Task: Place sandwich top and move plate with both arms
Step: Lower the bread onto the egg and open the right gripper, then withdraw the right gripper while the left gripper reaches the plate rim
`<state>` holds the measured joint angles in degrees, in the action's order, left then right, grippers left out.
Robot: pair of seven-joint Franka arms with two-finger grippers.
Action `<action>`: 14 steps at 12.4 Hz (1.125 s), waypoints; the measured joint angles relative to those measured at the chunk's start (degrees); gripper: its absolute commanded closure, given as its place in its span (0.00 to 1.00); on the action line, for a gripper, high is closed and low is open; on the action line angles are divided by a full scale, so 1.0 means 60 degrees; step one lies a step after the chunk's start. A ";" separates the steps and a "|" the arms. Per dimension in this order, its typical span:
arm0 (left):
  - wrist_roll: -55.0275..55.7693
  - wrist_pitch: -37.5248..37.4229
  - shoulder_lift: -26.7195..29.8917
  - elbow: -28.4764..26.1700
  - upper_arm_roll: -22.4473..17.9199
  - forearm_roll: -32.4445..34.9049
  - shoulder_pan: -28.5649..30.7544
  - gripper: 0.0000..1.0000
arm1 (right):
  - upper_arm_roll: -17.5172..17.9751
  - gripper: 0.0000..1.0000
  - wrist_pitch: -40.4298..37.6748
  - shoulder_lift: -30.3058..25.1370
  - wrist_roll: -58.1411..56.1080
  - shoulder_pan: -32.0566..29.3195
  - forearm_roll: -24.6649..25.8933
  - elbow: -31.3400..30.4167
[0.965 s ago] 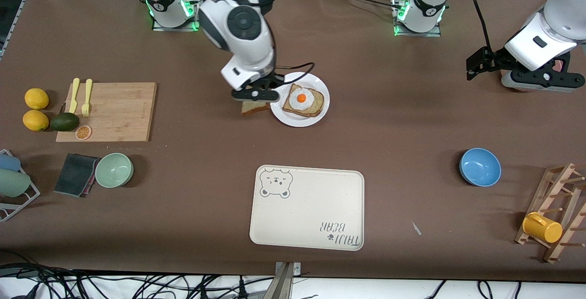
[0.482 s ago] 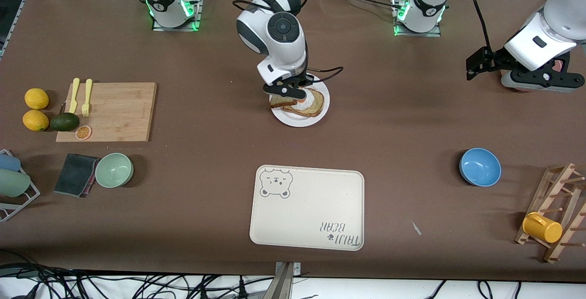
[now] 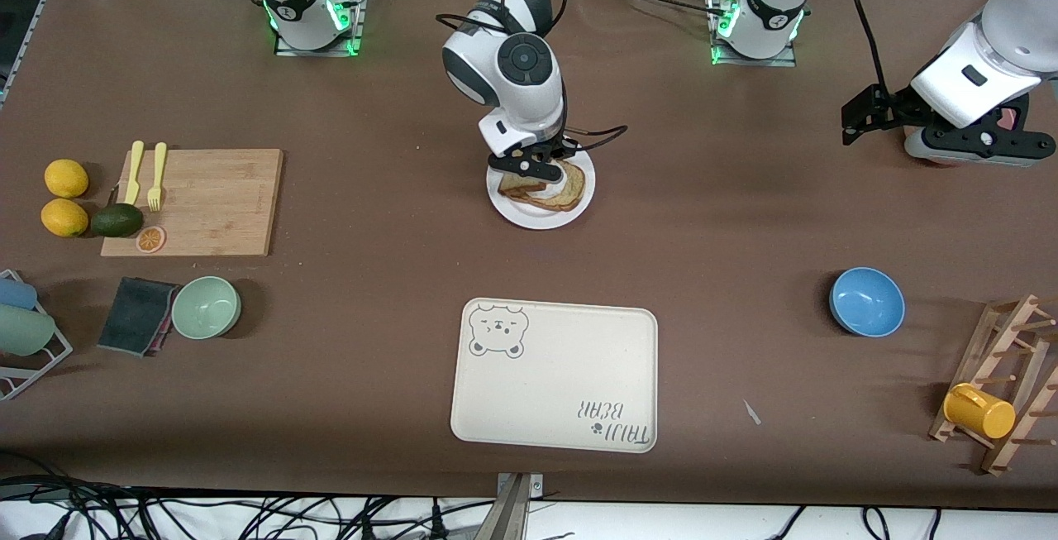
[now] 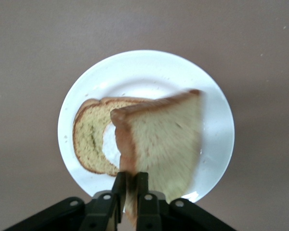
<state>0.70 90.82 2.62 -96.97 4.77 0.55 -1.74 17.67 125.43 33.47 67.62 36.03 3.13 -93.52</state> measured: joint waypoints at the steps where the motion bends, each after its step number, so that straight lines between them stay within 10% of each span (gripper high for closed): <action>1: 0.0000 0.0000 0.0000 0.0000 0.0000 0.0000 0.0000 0.00 | -0.0131 0.01 0.0009 -0.0002 -0.0007 0.0000 0.0000 0.0003; 7: 0.0000 0.0000 0.0000 0.0000 0.0000 0.0000 0.0003 0.00 | -0.1062 0.00 -0.0652 -0.0769 -0.1142 -0.0311 0.0001 0.0322; 14: 0.0000 0.0000 0.0000 0.0000 -0.0004 0.0000 0.0003 0.00 | -0.1179 0.00 -0.4227 -0.3325 -0.6182 -0.3299 -0.0322 0.0405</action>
<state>0.70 90.82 2.62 -96.97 4.75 0.55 -1.72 10.59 100.07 13.51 30.53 16.24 1.19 -91.10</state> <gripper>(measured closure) 0.000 0.000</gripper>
